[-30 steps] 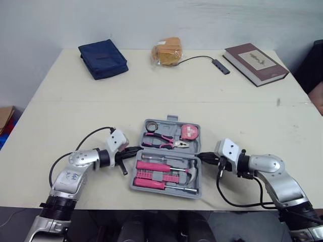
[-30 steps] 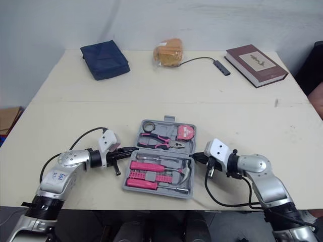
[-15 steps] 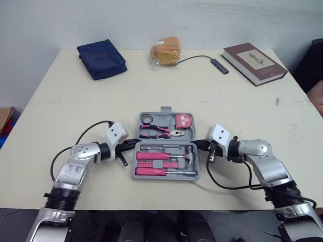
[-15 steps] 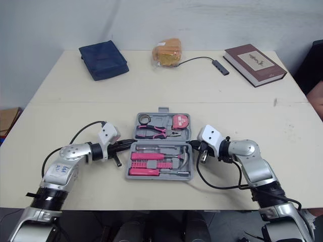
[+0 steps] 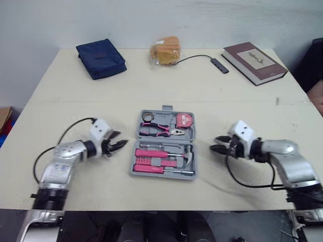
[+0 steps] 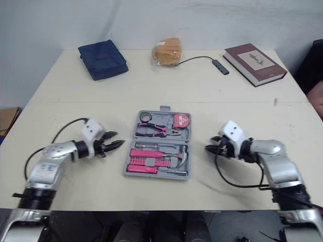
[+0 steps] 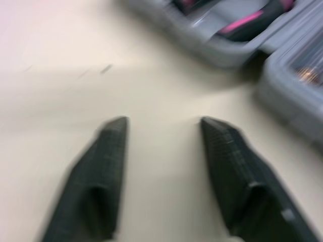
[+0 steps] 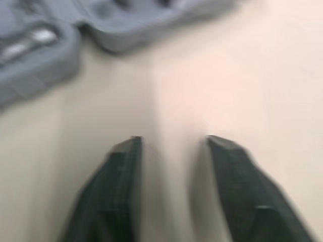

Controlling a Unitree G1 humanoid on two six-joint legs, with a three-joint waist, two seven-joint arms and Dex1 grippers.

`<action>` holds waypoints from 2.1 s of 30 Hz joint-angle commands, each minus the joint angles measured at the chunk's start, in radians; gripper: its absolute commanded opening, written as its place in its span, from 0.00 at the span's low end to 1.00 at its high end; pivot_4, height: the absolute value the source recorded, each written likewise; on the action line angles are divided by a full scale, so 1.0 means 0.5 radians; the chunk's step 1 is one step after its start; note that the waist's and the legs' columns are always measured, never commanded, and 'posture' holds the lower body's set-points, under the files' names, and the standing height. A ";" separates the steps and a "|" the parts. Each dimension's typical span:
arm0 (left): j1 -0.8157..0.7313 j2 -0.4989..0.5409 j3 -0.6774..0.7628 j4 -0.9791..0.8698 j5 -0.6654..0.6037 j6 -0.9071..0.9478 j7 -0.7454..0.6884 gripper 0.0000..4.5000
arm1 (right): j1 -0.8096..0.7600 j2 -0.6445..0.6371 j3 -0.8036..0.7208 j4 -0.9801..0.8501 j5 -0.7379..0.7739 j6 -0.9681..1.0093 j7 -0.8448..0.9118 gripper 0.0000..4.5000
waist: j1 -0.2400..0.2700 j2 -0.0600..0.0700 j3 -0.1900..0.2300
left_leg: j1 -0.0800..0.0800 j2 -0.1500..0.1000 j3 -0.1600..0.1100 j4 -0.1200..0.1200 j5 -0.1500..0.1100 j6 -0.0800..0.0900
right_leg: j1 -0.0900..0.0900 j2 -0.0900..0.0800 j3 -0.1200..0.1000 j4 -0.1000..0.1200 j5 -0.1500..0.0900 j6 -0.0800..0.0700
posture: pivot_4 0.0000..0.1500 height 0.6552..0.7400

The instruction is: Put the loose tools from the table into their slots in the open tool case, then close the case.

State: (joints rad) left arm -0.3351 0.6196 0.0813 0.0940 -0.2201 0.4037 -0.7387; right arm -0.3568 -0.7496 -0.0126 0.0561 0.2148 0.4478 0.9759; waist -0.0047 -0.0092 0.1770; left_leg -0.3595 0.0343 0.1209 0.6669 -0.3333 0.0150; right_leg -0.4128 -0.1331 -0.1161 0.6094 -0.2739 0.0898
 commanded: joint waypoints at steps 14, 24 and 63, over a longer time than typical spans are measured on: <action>-0.757 -0.068 -0.059 -0.299 -0.391 1.546 0.427 0.99 | -0.986 0.328 -0.200 -0.307 0.422 2.333 -0.747 0.98 | 0.003 0.001 0.006 | -0.035 -0.008 0.001 0.014 0.010 0.002 | -0.032 0.007 0.003 0.024 0.004 -0.001 | 1.00 1.00; -0.924 -0.232 -0.112 -0.026 -0.255 1.580 0.668 0.99 | -1.159 0.492 0.039 -0.025 0.363 2.333 -1.111 0.98 | -0.004 0.000 0.006 | -0.037 -0.007 0.002 0.015 0.012 0.000 | -0.033 0.009 0.003 0.024 0.004 0.000 | 1.00 1.00; -0.802 -0.421 -0.154 -0.080 -0.193 1.158 0.509 0.03 | -1.027 0.950 -0.392 -0.124 0.368 2.028 -1.321 0.00 | -0.047 -0.003 0.004 | -0.033 -0.009 0.003 0.006 0.018 -0.002 | -0.035 0.006 0.006 0.027 0.005 0.001 | 1.00 1.00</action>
State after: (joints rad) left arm -0.7302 0.4136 -0.0096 0.1211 -0.2785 1.0411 -0.4353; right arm -0.8681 -0.2618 -0.2012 0.0725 0.3794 1.5334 0.2945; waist -0.0279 -0.0107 0.1791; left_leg -0.3762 0.0294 0.1225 0.6686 -0.3238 0.0139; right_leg -0.4303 -0.1301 -0.1131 0.6222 -0.2715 0.0903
